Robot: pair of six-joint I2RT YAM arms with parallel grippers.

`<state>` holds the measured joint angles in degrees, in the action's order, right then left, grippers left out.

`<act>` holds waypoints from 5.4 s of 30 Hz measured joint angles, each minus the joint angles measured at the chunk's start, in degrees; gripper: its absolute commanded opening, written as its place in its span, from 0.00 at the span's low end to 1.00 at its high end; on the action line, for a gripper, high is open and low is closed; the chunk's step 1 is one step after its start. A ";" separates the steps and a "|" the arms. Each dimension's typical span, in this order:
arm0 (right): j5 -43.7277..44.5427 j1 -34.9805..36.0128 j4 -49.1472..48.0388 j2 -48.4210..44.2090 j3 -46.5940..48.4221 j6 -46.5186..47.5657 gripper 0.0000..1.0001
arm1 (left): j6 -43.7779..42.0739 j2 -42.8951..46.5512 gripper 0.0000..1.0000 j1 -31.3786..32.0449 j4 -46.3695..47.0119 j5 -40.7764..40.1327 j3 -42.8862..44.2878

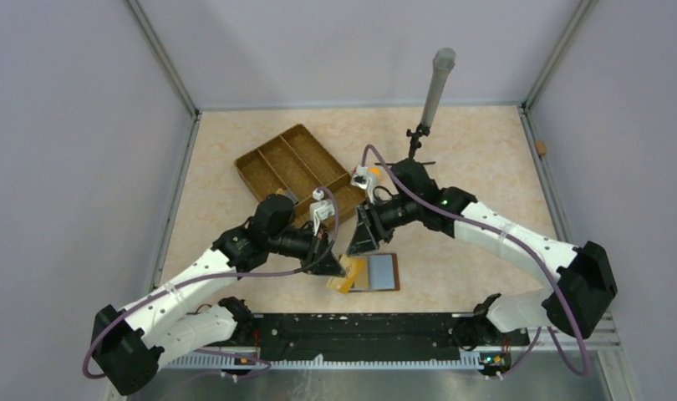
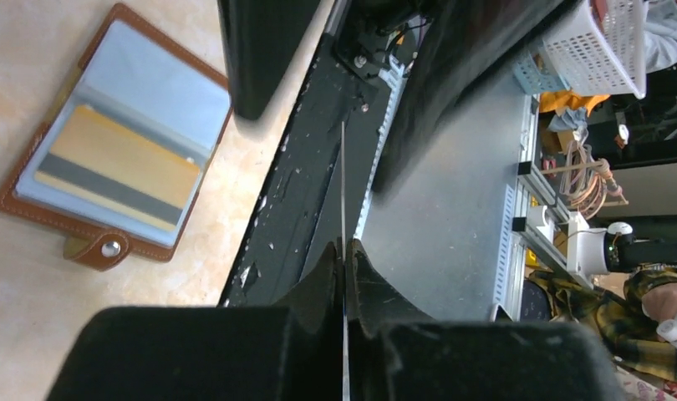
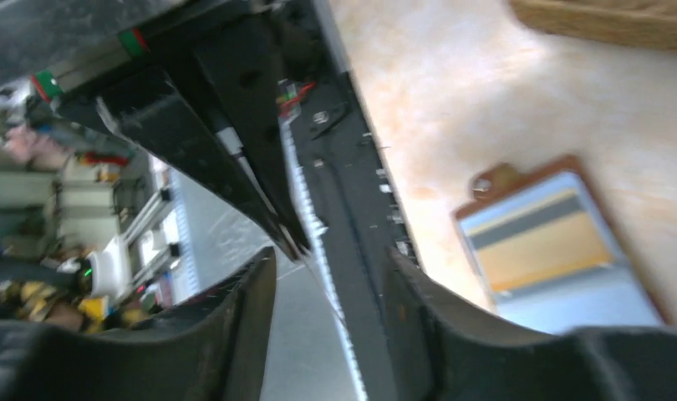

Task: Put the credit cards into the card holder
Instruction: Pick up the credit card from the storage box, then insert the credit card into the card holder.

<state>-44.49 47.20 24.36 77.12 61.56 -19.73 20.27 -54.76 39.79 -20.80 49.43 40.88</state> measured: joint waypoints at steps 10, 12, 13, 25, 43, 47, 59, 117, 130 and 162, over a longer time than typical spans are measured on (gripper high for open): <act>19.63 -10.67 2.91 -13.16 -13.03 -7.72 0.60 | 20.79 4.33 0.00 1.07 16.83 -15.39 -17.16; 22.82 -10.75 3.17 -13.77 -16.06 -9.27 0.58 | 25.51 2.89 0.00 1.40 20.46 -18.38 -19.45; 24.15 -10.75 3.17 -13.81 -17.53 -10.10 0.58 | 27.63 1.79 0.00 1.64 22.34 -19.67 -20.17; 33.92 -10.99 -0.02 -13.00 -26.99 -16.83 0.45 | 40.63 -14.99 0.00 5.75 39.39 -27.43 -21.24; 36.26 -10.99 -2.45 -11.10 -28.57 -17.92 0.43 | 44.28 -29.70 0.00 6.62 53.16 -26.12 -21.22; 36.70 -10.99 -2.40 -11.10 -28.57 -17.92 0.43 | 44.59 -30.64 0.00 6.73 54.36 -26.10 -21.22; 37.42 -10.99 -2.03 -11.10 -28.57 -17.92 0.42 | 45.99 -33.00 0.00 6.78 56.74 -25.94 -21.22; 38.29 -4.59 -12.09 -3.65 -31.93 -25.97 0.29 | 44.72 -34.64 0.53 8.79 51.28 -28.50 -16.96; 38.49 -4.57 -12.15 -3.65 -31.93 -25.94 0.29 | 37.97 -28.81 0.67 10.54 29.90 -34.29 -9.46; 39.06 -4.55 -12.00 -3.89 -31.98 -25.94 0.28 | 30.73 -21.66 0.88 11.72 8.07 -44.15 -3.02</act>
<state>-5.43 42.65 12.36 73.23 29.58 -45.67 51.00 -76.42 51.51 -12.73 5.28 37.87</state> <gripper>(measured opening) 0.285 0.874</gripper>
